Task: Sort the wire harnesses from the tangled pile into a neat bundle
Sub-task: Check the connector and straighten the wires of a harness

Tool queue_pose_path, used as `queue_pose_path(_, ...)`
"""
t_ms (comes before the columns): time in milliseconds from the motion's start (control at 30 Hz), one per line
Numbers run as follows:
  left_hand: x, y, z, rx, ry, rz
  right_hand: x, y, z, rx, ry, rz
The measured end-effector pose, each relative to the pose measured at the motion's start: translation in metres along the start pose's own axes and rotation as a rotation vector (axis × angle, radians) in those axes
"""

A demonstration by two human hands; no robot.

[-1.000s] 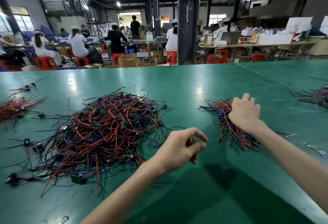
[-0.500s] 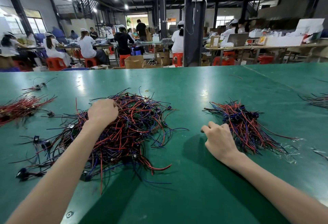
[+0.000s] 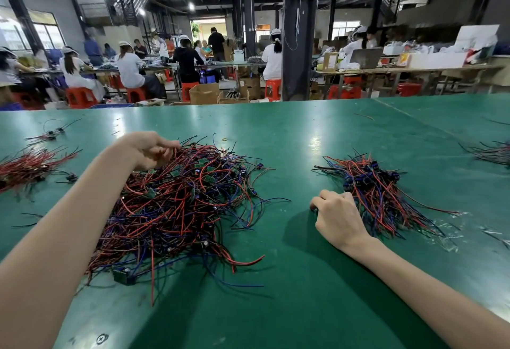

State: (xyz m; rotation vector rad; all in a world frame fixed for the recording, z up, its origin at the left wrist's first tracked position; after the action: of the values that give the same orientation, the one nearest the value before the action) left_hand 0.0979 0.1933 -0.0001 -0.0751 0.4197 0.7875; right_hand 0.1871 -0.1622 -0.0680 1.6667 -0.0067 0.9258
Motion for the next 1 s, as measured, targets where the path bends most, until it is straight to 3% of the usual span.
queue_pose_path(67, -0.003, 0.002, 0.016, 0.004, -0.076, 0.018, 0.000, 0.000, -0.001, 0.009, 0.001, 0.002)
queue_pose_path(133, -0.008, 0.009, 0.039, 0.124, -0.276, 0.153, 0.000, 0.000, -0.001, 0.019, -0.002, 0.003)
queue_pose_path(300, -0.054, 0.033, 0.093, 0.463, -0.924, 0.699, -0.001, 0.000, 0.000, 0.018, -0.003, 0.005)
queue_pose_path(500, -0.069, 0.028, 0.106, 0.588, -1.041, 0.815, 0.000, 0.002, -0.001, 0.039, -0.008, 0.014)
queue_pose_path(633, -0.101, 0.008, 0.107, 0.604, -1.261, 0.865, 0.000, 0.003, -0.002, 0.046, -0.007, 0.010)
queue_pose_path(800, -0.120, -0.038, 0.082, 0.340, -1.212, 0.518, 0.000, 0.022, -0.006, 0.283, -0.027, 0.137)
queue_pose_path(867, -0.119, -0.064, 0.056, 0.232, -1.088, 0.312, 0.000, 0.028, -0.007, 0.577, -0.107, 0.135)
queue_pose_path(1000, -0.121, -0.117, -0.006, 0.075, -0.840, -0.047, -0.001, 0.012, -0.011, 1.379, -0.459, -0.145)
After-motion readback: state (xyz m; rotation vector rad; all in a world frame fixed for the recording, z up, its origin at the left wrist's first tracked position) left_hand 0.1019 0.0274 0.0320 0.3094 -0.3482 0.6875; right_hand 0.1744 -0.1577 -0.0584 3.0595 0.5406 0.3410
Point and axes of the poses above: each hand's wrist, its own x-axis towards the middle knuckle, its own y-axis out of the back of the hand, z = x × y, the point moved 10 cm from there along x, towards the middle knuckle, and after that the axes turned 11 degrees about z, right-handed, at the moved point
